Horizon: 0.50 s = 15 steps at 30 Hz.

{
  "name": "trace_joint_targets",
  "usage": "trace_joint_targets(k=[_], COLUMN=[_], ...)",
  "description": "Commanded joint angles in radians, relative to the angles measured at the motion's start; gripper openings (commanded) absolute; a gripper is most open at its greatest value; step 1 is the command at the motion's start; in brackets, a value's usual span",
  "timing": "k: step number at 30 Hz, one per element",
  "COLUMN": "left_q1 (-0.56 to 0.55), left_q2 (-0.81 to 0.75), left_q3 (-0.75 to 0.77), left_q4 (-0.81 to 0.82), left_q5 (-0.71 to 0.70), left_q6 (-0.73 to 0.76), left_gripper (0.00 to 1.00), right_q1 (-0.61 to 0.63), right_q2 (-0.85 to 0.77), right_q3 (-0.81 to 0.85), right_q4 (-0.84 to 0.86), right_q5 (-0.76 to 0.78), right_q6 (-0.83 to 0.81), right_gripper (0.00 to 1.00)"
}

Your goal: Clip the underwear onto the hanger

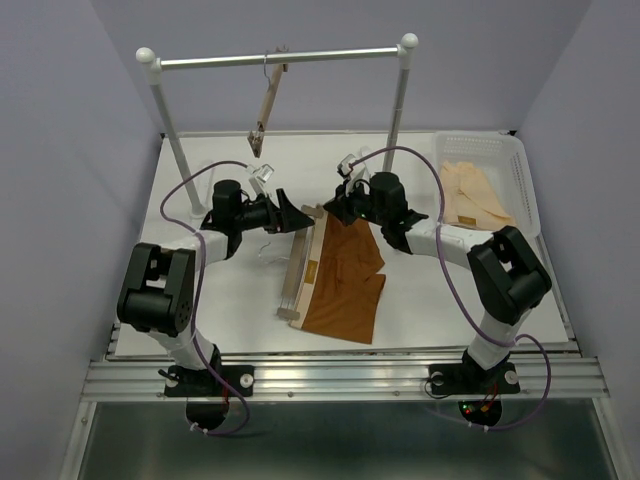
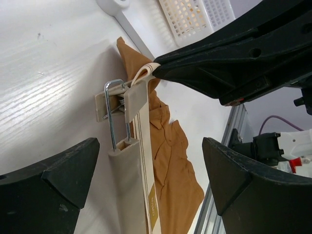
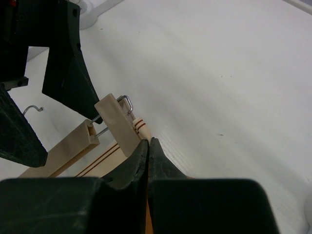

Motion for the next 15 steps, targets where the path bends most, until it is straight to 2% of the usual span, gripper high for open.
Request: trace_joint_targets(k=[1,9,15], left_q1=[-0.002,0.037,0.098], left_q2=[-0.122,-0.268,-0.409], left_q3=[0.01,-0.09,-0.246], left_q4=[-0.113,-0.272,-0.278], left_q5=[-0.113,-0.36,-0.396], left_q6=[0.072,0.05,-0.005], left_gripper=[0.99,0.99,0.99], right_q1=[-0.001,-0.001,-0.001], right_q2=[-0.061,-0.078,-0.075], right_q3=[0.03,0.023,0.026], right_q4=[0.049,0.042,0.042], right_q5=[0.011,0.005,-0.005], right_q6=[-0.017,-0.042,-0.044], right_gripper=[0.01,0.01,0.01])
